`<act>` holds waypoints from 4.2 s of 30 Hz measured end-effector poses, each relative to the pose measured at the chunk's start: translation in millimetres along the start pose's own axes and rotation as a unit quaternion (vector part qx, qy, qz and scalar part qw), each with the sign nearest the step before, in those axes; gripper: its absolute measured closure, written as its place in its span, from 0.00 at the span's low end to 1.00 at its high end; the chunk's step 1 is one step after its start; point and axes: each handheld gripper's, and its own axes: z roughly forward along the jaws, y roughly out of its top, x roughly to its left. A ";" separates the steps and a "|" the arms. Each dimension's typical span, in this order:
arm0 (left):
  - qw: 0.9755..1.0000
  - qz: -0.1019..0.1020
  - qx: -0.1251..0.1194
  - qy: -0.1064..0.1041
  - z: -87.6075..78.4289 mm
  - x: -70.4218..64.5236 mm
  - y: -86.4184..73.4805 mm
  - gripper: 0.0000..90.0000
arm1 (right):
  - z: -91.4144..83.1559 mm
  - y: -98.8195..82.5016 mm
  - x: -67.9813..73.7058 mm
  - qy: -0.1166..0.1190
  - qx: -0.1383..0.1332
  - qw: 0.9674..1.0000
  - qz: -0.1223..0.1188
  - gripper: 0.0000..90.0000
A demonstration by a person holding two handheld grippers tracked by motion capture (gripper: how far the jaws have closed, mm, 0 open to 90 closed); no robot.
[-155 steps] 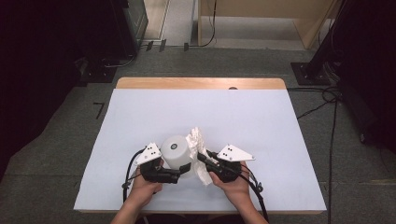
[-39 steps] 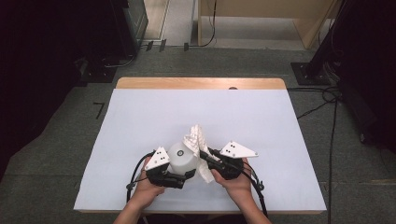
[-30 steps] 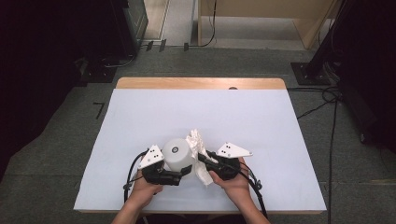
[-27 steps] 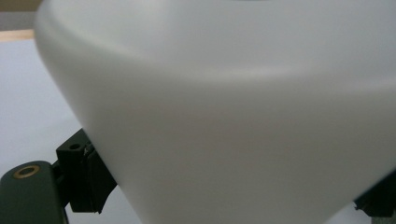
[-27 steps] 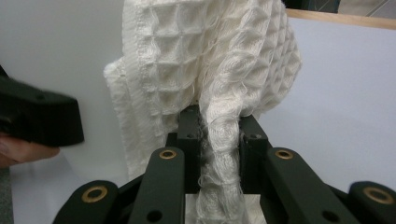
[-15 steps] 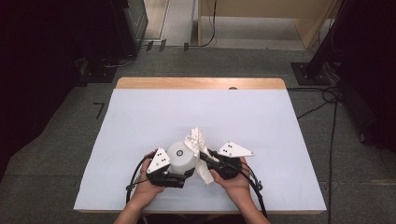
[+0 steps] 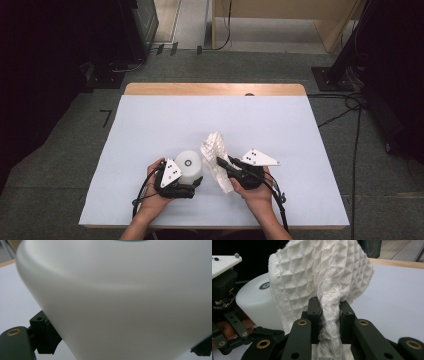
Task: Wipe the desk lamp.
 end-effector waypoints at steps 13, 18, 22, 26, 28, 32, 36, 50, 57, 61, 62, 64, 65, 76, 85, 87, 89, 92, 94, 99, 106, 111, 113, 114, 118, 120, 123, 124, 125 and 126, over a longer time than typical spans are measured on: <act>0.995 -0.061 -0.001 0.085 -0.4 -20.6 -1.4 0.03 | 4.2 -1.4 -2.1 -0.002 0.002 1.000 0.006 0.85; 0.994 -0.061 -0.006 0.096 -0.1 -21.6 -3.9 0.09 | 5.4 -2.4 -1.9 -0.002 0.004 1.000 0.004 0.85; 0.994 -0.055 -0.004 0.095 -0.6 -23.6 -3.0 0.09 | 8.4 -4.8 -0.1 0.002 0.009 1.000 0.004 0.85; 0.997 -0.069 -0.008 0.040 -2.6 -19.8 0.2 0.09 | 9.0 -4.5 3.3 0.006 0.009 1.000 0.002 0.85; 0.996 -0.084 -0.016 -0.015 -5.6 -15.5 4.3 0.09 | 7.2 -2.5 4.8 0.012 0.004 1.000 0.009 0.85; 0.991 -0.108 -0.031 -0.077 -12.4 -13.5 13.1 0.09 | -0.1 3.8 9.9 0.017 -0.016 1.000 0.010 0.85; 0.989 -0.104 -0.030 -0.096 -12.8 -15.4 15.2 0.09 | -5.5 10.6 17.6 0.026 -0.037 0.999 -0.004 0.85; 0.977 -0.172 -0.075 -0.101 -29.4 11.7 18.5 0.09 | 20.6 -13.7 17.9 0.021 0.033 0.999 -0.003 0.85; 0.986 -0.124 -0.044 -0.104 -18.3 -2.2 16.6 0.09 | 17.8 -10.0 18.7 0.011 0.022 1.000 -0.008 0.85; 0.989 -0.102 -0.023 -0.105 -8.5 -15.5 13.8 0.09 | 9.0 -1.3 19.0 0.001 0.004 1.000 -0.010 0.85; 0.989 -0.101 -0.023 -0.107 -7.7 -16.3 13.6 0.09 | 6.8 0.9 19.2 0.000 -0.002 1.000 -0.013 0.85; 0.988 -0.104 -0.026 -0.109 -7.7 -16.5 14.1 0.09 | 4.1 3.4 19.8 -0.001 -0.007 1.000 -0.016 0.85; 0.988 -0.105 -0.028 -0.108 -8.0 -15.7 14.5 0.09 | 4.3 3.3 19.5 0.000 -0.007 1.000 -0.017 0.85; 0.983 -0.137 -0.074 -0.094 -27.2 4.0 20.2 0.09 | 24.2 -14.4 20.3 -0.004 0.046 0.999 -0.019 0.85; 0.987 -0.118 -0.034 -0.107 -12.7 -7.8 16.5 0.09 | 20.1 -9.2 17.1 -0.008 0.031 0.999 -0.009 0.85; 0.987 -0.112 -0.024 -0.109 -8.2 -12.2 14.6 0.09 | 14.4 -4.2 16.6 -0.007 0.018 1.000 -0.007 0.85; 0.988 -0.108 -0.018 -0.112 -5.7 -15.9 13.3 0.09 | 8.6 1.6 17.9 -0.008 0.007 1.000 -0.014 0.85; 0.987 -0.108 -0.024 -0.117 -6.4 -17.0 14.8 0.09 | 2.9 6.8 18.7 -0.005 -0.001 1.000 -0.018 0.85; 0.985 -0.116 -0.033 -0.120 -9.0 -14.0 16.6 0.09 | 2.9 5.9 18.1 -0.003 0.001 1.000 -0.016 0.85; 0.983 -0.132 -0.057 -0.112 -18.5 -3.5 19.9 0.09 | 13.3 -4.5 16.7 0.001 0.024 1.000 -0.012 0.85; 0.980 -0.140 -0.082 -0.115 -25.3 2.5 21.7 0.09 | 19.4 -10.2 18.3 -0.001 0.046 0.999 -0.011 0.85; 0.986 -0.117 -0.064 -0.103 -14.9 -4.2 18.9 0.09 | 13.5 -4.0 17.2 -0.001 0.025 1.000 -0.006 0.85; 0.988 -0.111 -0.062 -0.088 -12.2 -3.0 17.7 0.09 | 11.2 -2.3 15.0 -0.005 0.018 1.000 -0.008 0.85; 0.990 -0.105 -0.063 -0.075 -11.1 -2.2 16.6 0.09 | 9.8 -1.6 13.4 -0.008 0.015 1.000 -0.007 0.85; 0.995 -0.065 -0.066 -0.029 -8.3 0.8 9.3 0.09 | 3.7 0.5 2.9 -0.027 0.005 1.000 0.001 0.85; 0.998 -0.044 -0.054 -0.006 -5.9 1.5 6.0 0.09 | 1.5 0.9 -1.2 -0.033 0.002 0.999 0.008 0.85; 0.999 -0.026 -0.037 0.022 -1.6 1.5 0.6 0.09 | 0.7 0.0 -4.5 -0.038 0.002 0.999 0.013 0.85; 0.999 -0.025 -0.034 0.025 -0.2 1.3 -1.0 0.09 | 1.2 -0.6 -4.9 -0.039 0.002 0.999 0.013 0.85; 0.999 -0.022 -0.031 0.028 0.8 0.9 -2.4 0.09 | 1.9 -1.3 -5.5 -0.039 0.002 0.999 0.009 0.85; 0.999 -0.017 -0.028 0.032 1.8 -0.3 -3.5 0.09 | 2.3 -1.8 -5.2 -0.038 0.003 0.999 0.011 0.85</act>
